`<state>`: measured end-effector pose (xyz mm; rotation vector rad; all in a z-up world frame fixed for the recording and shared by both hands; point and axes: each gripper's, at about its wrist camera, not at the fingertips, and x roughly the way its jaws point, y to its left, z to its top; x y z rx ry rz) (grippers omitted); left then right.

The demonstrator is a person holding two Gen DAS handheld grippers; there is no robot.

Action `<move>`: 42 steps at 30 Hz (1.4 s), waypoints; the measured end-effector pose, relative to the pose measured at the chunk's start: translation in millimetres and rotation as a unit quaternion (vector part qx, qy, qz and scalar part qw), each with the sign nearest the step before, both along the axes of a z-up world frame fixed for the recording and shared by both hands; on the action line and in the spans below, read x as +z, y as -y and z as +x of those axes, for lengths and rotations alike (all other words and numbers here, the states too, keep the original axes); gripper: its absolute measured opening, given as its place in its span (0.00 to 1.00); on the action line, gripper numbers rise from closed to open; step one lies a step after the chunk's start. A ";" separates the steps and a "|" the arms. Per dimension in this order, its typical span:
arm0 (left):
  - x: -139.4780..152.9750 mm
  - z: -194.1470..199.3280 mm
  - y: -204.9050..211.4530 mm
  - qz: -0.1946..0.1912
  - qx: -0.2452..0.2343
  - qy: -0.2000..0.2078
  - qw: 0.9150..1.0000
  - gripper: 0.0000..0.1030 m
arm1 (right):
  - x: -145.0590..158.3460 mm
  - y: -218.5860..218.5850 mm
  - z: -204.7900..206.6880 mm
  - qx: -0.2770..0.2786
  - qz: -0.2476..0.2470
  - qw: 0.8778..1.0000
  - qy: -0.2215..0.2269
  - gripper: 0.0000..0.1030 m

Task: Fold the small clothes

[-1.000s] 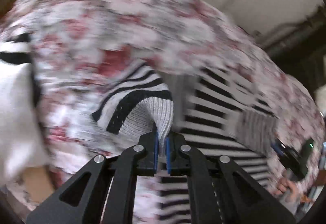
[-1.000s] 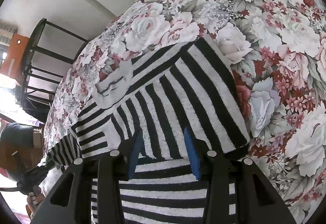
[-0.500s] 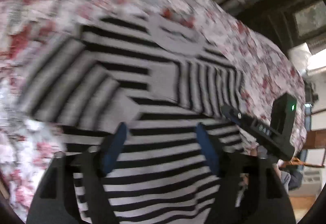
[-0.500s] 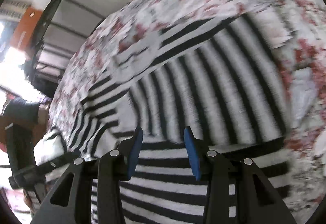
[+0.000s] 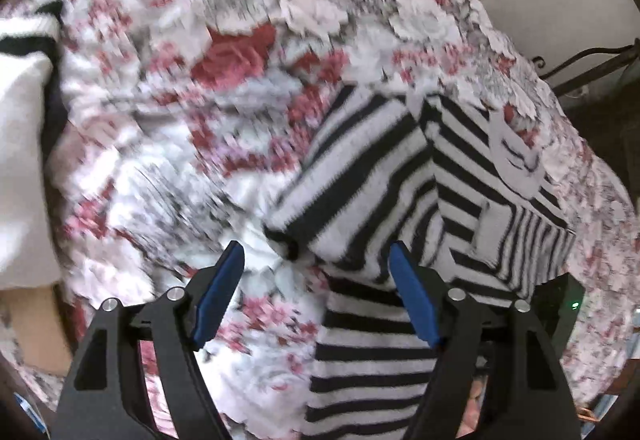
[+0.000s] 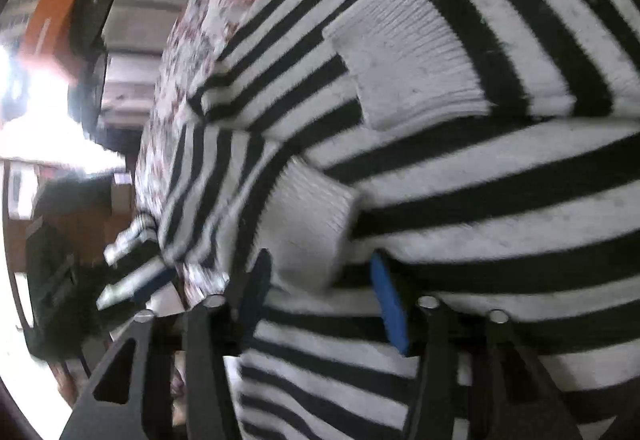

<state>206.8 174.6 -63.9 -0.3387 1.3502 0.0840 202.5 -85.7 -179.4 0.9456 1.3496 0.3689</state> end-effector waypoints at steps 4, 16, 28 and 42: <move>6.5 1.1 -0.6 0.011 -0.002 0.008 1.000 0.70 | -1.2 -1.2 3.1 -0.005 0.005 1.000 0.004 0.05; 16.8 19.6 49.3 0.015 -0.031 0.050 0.998 0.72 | 121.4 135.5 25.4 0.016 -0.205 0.964 0.166 0.05; -36.3 42.2 130.7 0.160 -0.123 0.030 0.979 0.72 | 67.8 194.8 21.1 -0.010 -0.232 0.970 0.075 0.05; -30.1 57.8 111.4 0.143 -0.088 0.048 0.985 0.79 | 80.6 200.8 21.9 -0.054 -0.247 0.964 0.087 0.09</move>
